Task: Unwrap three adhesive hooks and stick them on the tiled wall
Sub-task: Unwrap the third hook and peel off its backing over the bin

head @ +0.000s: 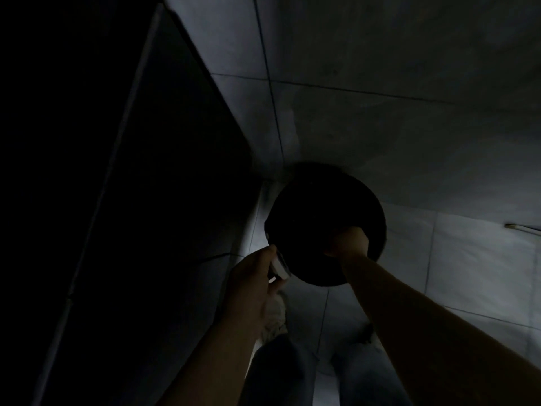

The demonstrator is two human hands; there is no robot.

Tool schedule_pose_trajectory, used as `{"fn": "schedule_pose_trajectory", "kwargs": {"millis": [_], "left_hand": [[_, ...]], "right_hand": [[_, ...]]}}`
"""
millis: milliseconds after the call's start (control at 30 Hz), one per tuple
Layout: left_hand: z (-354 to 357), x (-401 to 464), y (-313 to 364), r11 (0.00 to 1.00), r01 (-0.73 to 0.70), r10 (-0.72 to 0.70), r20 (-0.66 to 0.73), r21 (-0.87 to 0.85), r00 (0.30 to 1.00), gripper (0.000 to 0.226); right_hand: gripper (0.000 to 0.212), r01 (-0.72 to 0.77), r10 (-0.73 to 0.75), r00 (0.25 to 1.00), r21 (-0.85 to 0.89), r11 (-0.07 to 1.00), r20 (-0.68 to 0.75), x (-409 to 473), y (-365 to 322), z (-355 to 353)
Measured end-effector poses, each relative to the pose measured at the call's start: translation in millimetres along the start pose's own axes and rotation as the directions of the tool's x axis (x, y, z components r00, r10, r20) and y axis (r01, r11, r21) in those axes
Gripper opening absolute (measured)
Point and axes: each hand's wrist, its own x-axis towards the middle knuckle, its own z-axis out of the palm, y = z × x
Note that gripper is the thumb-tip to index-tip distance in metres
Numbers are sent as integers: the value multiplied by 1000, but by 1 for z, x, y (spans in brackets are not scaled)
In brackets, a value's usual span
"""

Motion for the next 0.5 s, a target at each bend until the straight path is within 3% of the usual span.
{"fn": "schedule_pose_trajectory", "kwargs": {"millis": [300,367,467,500], "left_hand": [[0,3,7,1000,-5,5,56,11,998,13],[7,-2,9,1000,23,-23,67,-3,997,13],[20,-11,12,998,63,-62,76,-16,995,13],[24,-15,14,998,67,-65,83,-15,994,13]], "right_hand": [[20,93,-99,995,-245,965,-12,-18,-8,7],[18,110,-119,991,-132,985,-58,-36,-13,-2],[18,83,-65,996,316,945,-69,-78,-24,-20],[19,112,-89,993,390,914,-77,-91,-27,-27]]}}
